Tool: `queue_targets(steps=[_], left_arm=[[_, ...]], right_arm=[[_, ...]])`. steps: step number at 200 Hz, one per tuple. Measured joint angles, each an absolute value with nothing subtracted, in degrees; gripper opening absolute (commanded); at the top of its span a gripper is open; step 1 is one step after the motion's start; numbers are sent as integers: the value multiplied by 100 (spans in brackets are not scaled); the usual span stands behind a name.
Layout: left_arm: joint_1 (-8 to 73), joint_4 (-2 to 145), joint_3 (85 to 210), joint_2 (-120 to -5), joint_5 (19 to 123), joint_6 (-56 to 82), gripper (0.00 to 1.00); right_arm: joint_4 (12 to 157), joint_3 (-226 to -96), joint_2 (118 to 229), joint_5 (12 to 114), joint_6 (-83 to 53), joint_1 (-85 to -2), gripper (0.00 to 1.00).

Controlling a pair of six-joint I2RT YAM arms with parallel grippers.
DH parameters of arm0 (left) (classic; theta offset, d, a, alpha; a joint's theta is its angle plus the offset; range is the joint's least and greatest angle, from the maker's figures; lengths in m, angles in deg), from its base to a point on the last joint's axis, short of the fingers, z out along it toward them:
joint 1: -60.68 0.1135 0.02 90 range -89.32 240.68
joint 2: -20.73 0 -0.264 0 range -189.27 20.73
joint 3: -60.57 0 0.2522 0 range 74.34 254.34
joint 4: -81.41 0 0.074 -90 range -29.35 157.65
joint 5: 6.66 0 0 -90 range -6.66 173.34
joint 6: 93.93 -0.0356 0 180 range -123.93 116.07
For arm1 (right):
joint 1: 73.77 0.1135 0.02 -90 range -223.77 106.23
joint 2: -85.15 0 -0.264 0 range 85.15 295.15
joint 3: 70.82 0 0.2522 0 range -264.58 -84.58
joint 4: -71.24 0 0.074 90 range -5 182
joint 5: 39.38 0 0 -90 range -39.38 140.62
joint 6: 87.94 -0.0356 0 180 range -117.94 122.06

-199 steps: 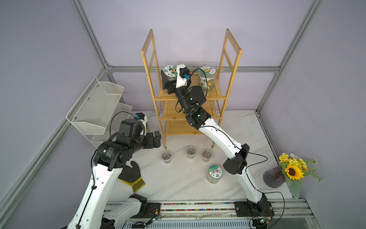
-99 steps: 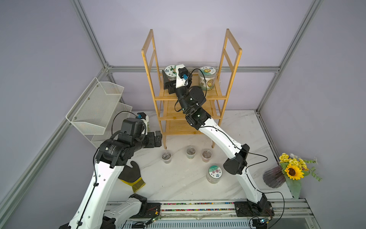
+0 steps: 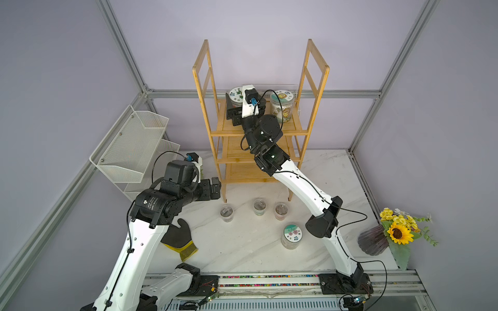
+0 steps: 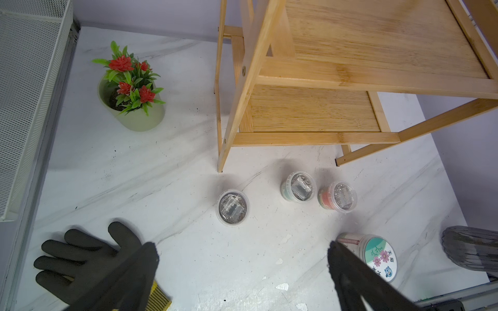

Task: Place the seed container on the shelf
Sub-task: Place the seed jar on the shelf.

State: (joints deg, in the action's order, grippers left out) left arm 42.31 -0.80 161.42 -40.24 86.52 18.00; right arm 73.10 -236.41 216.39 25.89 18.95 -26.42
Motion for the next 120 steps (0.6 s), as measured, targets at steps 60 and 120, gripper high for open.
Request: queue_targets(steps=[60,120], left_arm=[[4231,-80,16142,-4024,8645,1804,100],[4231,-80,16142,-4024,8643,1804,100]], right_arm=[[7583,-23641,21556,2374,1987,-2642,32],[7653,-23569,21525,2191,1991,-2681,32]])
